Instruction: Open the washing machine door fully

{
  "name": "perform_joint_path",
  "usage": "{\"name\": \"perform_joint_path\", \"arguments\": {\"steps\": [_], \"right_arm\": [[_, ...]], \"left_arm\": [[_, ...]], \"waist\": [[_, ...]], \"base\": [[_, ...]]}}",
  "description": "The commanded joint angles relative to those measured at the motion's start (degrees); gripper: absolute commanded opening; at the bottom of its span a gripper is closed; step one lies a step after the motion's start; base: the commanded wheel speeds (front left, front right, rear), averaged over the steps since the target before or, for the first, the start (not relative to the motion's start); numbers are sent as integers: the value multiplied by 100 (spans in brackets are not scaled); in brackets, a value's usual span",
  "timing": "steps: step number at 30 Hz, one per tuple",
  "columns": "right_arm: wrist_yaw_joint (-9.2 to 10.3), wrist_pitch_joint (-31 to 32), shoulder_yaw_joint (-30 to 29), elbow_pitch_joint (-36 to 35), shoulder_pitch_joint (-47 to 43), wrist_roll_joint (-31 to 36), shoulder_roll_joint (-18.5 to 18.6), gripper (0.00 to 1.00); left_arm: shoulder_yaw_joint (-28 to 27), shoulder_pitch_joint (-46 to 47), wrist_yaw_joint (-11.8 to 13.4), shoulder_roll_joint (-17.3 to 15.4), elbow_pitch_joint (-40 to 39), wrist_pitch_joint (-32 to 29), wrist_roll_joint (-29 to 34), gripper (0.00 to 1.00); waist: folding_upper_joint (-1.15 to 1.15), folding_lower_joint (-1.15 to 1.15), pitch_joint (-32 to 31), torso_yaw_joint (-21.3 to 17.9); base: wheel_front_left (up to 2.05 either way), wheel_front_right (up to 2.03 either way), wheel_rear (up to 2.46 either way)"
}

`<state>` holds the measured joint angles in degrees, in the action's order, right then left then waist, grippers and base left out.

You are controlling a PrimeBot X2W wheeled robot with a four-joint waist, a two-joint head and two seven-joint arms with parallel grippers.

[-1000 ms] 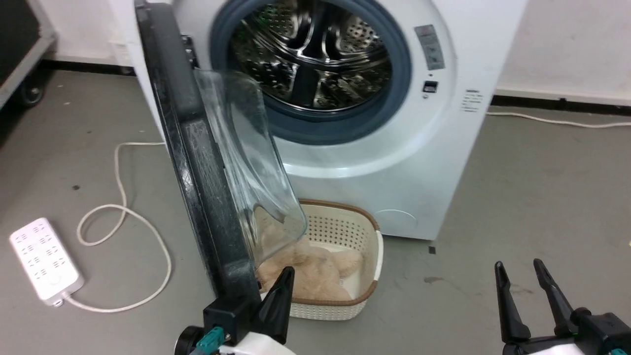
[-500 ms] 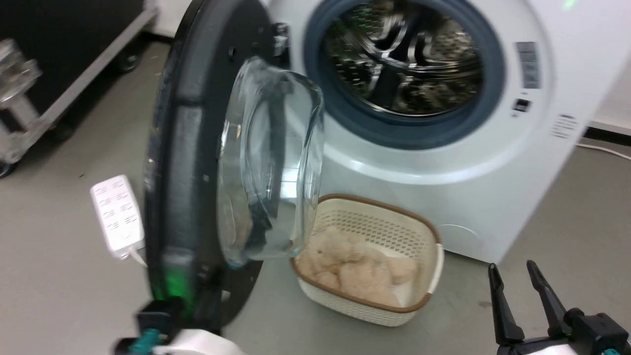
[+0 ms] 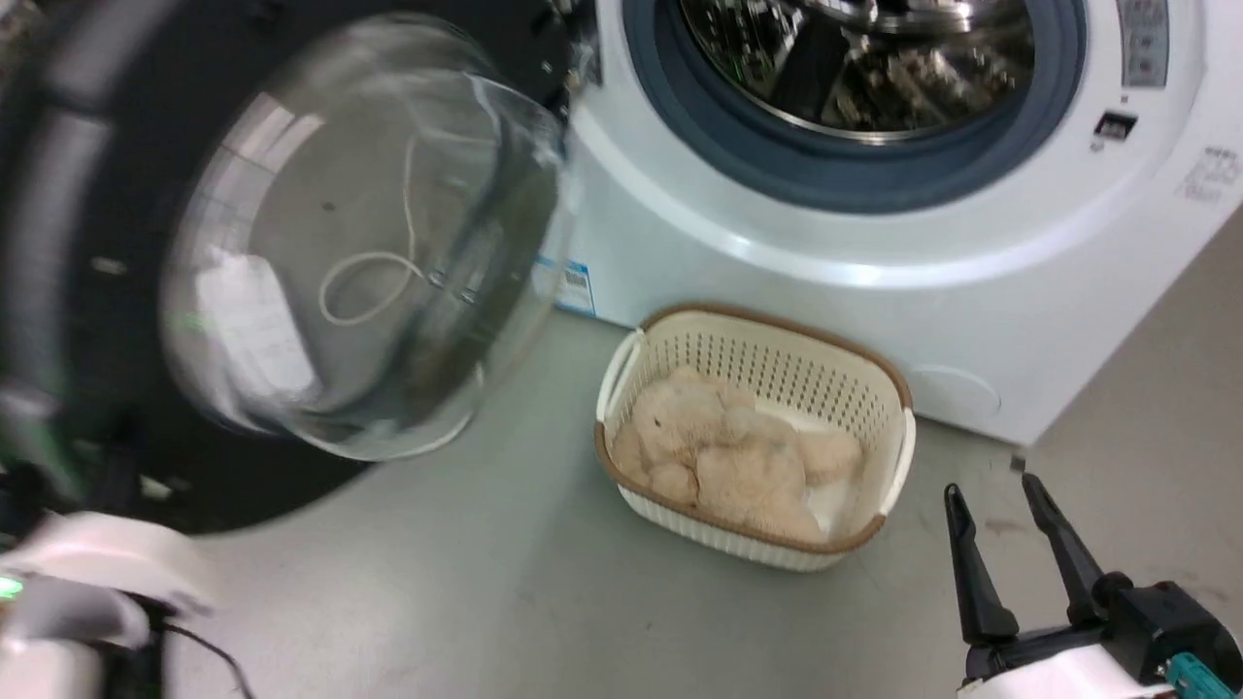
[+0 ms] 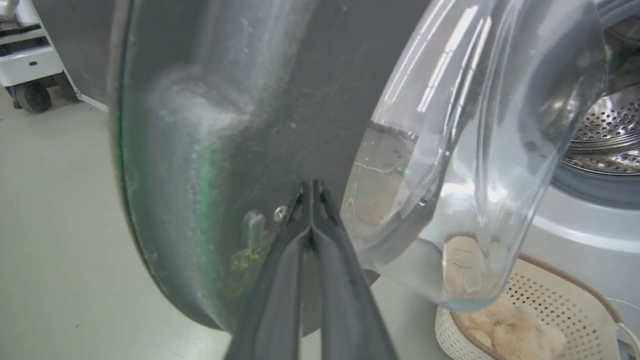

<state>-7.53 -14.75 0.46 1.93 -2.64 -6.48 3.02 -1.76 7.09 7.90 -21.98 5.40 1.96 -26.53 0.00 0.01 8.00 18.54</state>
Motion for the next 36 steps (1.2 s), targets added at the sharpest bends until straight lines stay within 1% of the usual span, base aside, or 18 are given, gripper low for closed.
{"name": "perform_joint_path", "arguments": {"steps": [1, 4, 7, 10, 15, 19, 21, 24, 26, 28, 32, 36], "right_arm": [[4, -19, -14, -19, 105, 53, -14, 100], [4, -12, -24, -27, 171, 102, -14, 100], [4, 1, -57, -49, 237, 153, -14, 100], [4, 35, -90, -106, 291, 218, -14, 100], [4, 61, -91, -116, 359, 270, -14, 100], [4, 59, -99, -100, 381, 253, -14, 100], [4, 53, -106, -92, 375, 213, -14, 100], [4, 33, -128, -91, 350, 180, -14, 100], [4, 19, -190, -101, 324, 163, -14, 100], [4, 7, -267, -125, 304, 154, -14, 100], [4, -8, -374, -189, 245, 183, -14, 100], [4, -15, -457, -237, 159, 187, -14, 100]], "left_arm": [[-238, 188, -28, -152, 202, -13, -159, 0], [-533, 442, -144, -492, 640, 31, -291, 0], [-709, 733, -250, -737, 995, 92, -387, 0], [-753, 1052, -359, -906, 1399, 136, -431, 0], [-689, 1508, -522, -1047, 2065, 285, -421, 0], [-628, 1707, -590, -1035, 2476, 487, -397, 0], [-589, 1719, -694, -1000, 2593, 648, -402, 0], [-539, 1651, -740, -951, 2620, 956, -319, 0], [-481, 1559, -754, -880, 2457, 1113, -222, 0], [-421, 1425, -758, -748, 2123, 1216, -122, 0], [-362, 924, -713, -229, 1167, 1290, -46, 0], [-104, 198, -547, 383, 251, 1300, 151, 0]], "waist": [[0, -1, 179, -105], [0, -1, 309, -202], [0, -1, 421, -273], [0, -1, 512, -311], [0, -1, 566, -371], [0, -1, 530, -419], [0, -1, 470, -446], [0, -1, 311, -500], [0, -1, 167, -544], [0, -1, 16, -603], [0, -1, -301, -791], [0, -1, -568, -1049]], "base": [[0, 0, 0], [0, 0, 0], [0, 0, 0], [0, 0, 0], [0, 0, 0], [0, 0, 0], [0, 0, 0], [0, 0, 0], [0, 0, 0], [0, 0, 0], [0, 0, 0], [0, 0, 0]]}}
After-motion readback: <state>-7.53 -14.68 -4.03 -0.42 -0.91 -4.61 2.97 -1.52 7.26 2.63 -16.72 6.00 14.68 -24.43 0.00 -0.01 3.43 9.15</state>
